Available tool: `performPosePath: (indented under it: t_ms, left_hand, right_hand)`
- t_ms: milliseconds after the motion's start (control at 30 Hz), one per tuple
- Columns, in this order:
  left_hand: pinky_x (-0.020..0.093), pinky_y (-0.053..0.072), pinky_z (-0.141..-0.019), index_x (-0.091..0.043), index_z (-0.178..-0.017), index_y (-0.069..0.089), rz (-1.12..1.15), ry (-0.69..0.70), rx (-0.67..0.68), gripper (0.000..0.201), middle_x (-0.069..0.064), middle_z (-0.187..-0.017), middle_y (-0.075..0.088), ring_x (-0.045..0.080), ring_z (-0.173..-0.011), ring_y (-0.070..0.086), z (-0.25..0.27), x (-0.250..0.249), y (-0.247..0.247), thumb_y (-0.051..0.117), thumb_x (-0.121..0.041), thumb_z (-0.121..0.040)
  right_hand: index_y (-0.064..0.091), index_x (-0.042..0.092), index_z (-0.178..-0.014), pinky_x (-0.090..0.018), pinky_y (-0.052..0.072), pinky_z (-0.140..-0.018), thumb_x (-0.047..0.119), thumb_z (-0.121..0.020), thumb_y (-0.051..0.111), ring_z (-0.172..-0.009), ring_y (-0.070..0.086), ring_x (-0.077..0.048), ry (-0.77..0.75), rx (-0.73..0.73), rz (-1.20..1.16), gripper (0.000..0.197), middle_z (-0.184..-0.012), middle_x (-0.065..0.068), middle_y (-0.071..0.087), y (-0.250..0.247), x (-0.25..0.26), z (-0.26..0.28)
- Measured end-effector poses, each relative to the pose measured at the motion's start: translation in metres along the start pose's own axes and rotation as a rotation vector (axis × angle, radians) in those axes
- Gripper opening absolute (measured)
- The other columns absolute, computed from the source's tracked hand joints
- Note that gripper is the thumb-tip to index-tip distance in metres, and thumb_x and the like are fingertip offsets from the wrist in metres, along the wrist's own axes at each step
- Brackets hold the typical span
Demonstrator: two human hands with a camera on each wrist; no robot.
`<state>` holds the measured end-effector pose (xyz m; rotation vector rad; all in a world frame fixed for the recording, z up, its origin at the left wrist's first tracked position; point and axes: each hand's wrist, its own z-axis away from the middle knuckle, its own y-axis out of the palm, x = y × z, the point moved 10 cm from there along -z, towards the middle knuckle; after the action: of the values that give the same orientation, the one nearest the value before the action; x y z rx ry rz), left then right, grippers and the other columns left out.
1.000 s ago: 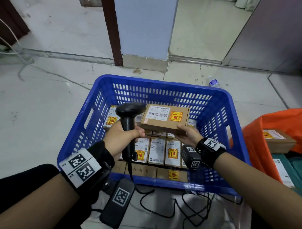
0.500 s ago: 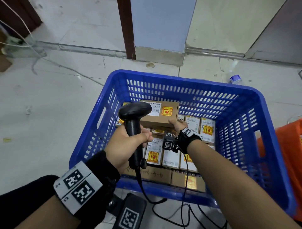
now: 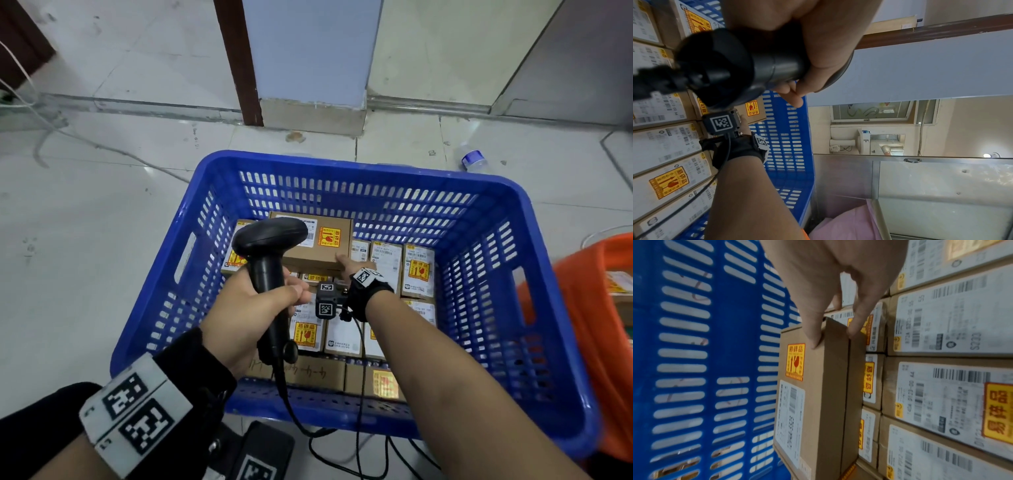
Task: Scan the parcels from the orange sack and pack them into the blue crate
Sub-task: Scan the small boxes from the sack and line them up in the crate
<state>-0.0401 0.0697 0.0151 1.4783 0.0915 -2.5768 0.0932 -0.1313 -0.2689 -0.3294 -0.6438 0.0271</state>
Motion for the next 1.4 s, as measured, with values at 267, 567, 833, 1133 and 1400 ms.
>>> performPosePath:
  t_ms: [267,567,833,1133,1400]
  left_hand:
    - [0.022,0.052,-0.065,-0.006,-0.097,0.056,-0.032,0.031,0.057,0.016,0.011,-0.086,0.071,0.011,-0.075,0.068,-0.004,-0.007,0.031,0.060,0.006,-0.086]
    - [0.028,0.051,-0.071,-0.001,-0.095,0.060,-0.157,0.113,0.283,0.011,0.010,-0.088,0.070,0.013,-0.073,0.067,0.031,-0.021,0.126,0.060,0.006,-0.087]
    - [0.021,0.051,-0.060,0.001,-0.101,0.056,-0.197,0.182,0.587,0.015,0.008,-0.084,0.069,0.011,-0.064,0.063,0.086,-0.029,0.260,0.057,0.008,-0.088]
    - [0.021,0.052,-0.060,-0.003,-0.099,0.057,-0.213,0.162,0.718,0.033,0.009,-0.084,0.071,0.012,-0.064,0.062,0.105,-0.005,0.347,0.065,-0.012,-0.069]
    - [0.024,0.053,-0.063,-0.002,-0.103,0.056,-0.295,0.111,0.713,0.037,0.012,-0.089,0.070,0.014,-0.068,0.061,0.073,0.028,0.370,0.067,-0.015,-0.070]
  right_hand:
    - [0.056,0.005,-0.127,-0.047,0.056,-0.087,0.058,-0.067,0.073,-0.099,0.066,-0.034,-0.054,0.150,-0.002,0.082,-0.119,-0.015,0.065,-0.030,0.023,0.043]
    - [0.055,0.013,-0.099,-0.027,0.054,-0.068,0.031,-0.088,0.070,-0.080,0.065,-0.015,-0.225,0.281,-0.201,0.025,-0.092,-0.005,0.064,-0.146,0.045,0.104]
    - [0.057,0.014,-0.081,-0.018,0.049,-0.054,0.017,-0.094,0.062,-0.055,0.059,-0.009,-0.458,0.098,-0.366,0.014,-0.069,-0.002,0.060,-0.348,0.070,0.153]
    - [0.062,0.006,-0.083,-0.019,0.038,-0.040,0.031,-0.086,0.067,-0.052,0.057,-0.017,-0.089,-0.478,-0.668,0.025,-0.073,-0.009,0.063,-0.568,-0.089,0.084]
    - [0.052,0.024,-0.115,-0.048,0.051,-0.094,0.083,-0.050,0.065,-0.094,0.065,-0.025,0.153,-0.277,-0.391,0.089,-0.110,-0.010,0.062,-0.534,-0.147,0.000]
